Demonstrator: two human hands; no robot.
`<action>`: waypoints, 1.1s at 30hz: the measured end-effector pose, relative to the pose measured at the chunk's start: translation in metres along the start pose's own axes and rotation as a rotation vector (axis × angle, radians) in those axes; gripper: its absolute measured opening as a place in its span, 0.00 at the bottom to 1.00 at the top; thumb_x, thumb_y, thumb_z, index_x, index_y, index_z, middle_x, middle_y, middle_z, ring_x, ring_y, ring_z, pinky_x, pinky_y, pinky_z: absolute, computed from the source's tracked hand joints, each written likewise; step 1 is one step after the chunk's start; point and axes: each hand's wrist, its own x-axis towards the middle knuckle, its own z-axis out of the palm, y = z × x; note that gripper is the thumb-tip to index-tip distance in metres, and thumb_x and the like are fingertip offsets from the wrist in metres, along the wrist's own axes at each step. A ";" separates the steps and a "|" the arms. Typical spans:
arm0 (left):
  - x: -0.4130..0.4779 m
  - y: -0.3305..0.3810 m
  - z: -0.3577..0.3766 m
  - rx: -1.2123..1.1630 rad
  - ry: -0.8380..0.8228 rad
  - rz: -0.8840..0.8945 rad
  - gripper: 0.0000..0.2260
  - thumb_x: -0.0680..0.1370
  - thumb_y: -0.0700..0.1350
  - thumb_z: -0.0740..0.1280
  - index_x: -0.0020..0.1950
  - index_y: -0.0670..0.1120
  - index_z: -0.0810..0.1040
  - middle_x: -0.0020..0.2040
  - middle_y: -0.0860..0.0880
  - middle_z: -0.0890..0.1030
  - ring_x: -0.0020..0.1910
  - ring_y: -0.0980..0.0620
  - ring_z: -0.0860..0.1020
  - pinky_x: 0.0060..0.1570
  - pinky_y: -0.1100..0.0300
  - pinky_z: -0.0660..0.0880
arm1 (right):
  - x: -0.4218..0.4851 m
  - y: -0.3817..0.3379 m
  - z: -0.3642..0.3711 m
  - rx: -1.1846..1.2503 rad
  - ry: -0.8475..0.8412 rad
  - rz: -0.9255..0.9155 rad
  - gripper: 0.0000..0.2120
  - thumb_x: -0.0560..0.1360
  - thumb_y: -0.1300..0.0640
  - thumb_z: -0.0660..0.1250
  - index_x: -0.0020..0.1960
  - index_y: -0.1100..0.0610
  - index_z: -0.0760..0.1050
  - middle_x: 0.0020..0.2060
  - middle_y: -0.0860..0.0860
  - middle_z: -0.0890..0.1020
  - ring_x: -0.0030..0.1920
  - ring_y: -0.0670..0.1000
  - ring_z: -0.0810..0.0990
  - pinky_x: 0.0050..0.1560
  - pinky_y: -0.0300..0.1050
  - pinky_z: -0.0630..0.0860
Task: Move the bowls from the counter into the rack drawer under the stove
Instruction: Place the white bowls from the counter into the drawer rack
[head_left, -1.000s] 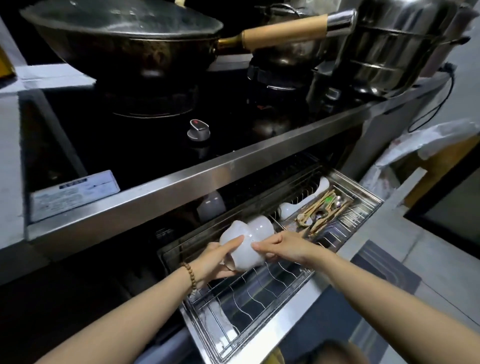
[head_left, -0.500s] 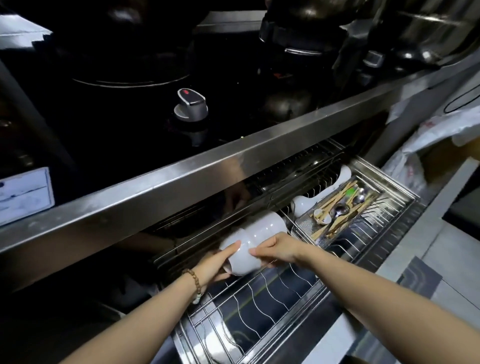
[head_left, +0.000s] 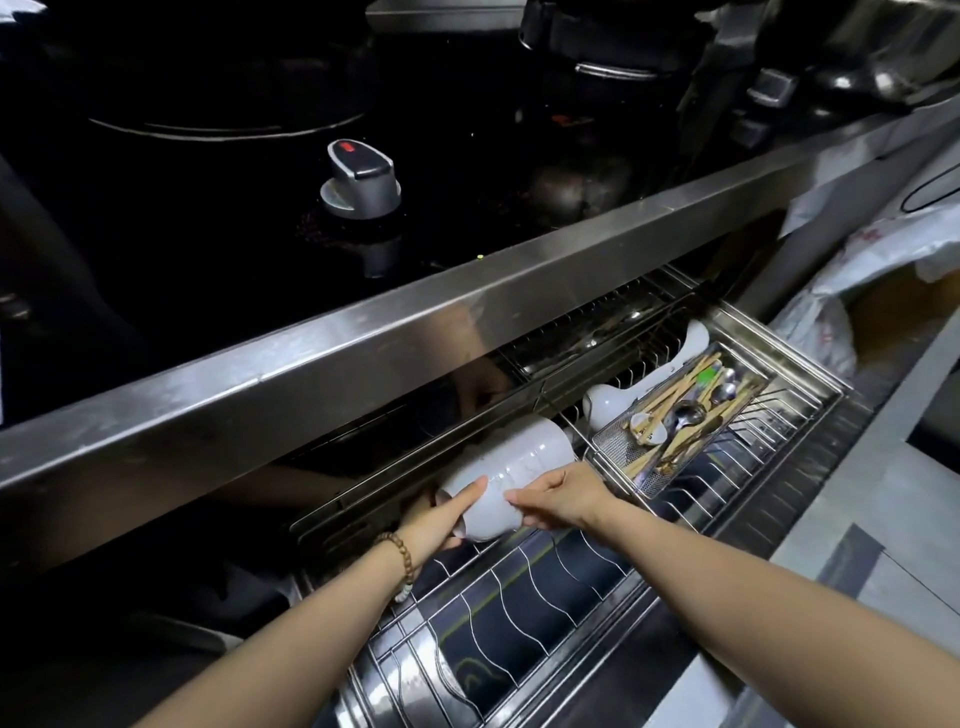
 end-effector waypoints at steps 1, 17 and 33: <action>0.000 -0.001 0.001 0.016 0.020 0.008 0.22 0.71 0.57 0.71 0.55 0.43 0.73 0.37 0.47 0.79 0.34 0.54 0.77 0.33 0.67 0.77 | 0.001 0.001 0.000 0.006 0.008 0.011 0.13 0.68 0.59 0.76 0.28 0.59 0.76 0.23 0.52 0.80 0.24 0.46 0.76 0.32 0.38 0.75; -0.037 0.025 -0.010 0.294 0.044 0.115 0.38 0.72 0.64 0.65 0.71 0.38 0.64 0.34 0.50 0.81 0.29 0.63 0.77 0.44 0.61 0.74 | -0.032 -0.028 -0.017 -0.137 -0.013 0.010 0.12 0.75 0.55 0.68 0.34 0.57 0.75 0.33 0.52 0.79 0.34 0.47 0.76 0.29 0.29 0.71; -0.235 0.143 -0.001 0.422 -0.106 0.753 0.27 0.75 0.59 0.64 0.70 0.48 0.67 0.67 0.52 0.72 0.64 0.56 0.71 0.64 0.63 0.65 | -0.250 -0.098 -0.082 -0.278 0.418 -0.519 0.27 0.73 0.45 0.68 0.70 0.48 0.67 0.67 0.46 0.71 0.68 0.48 0.70 0.66 0.42 0.67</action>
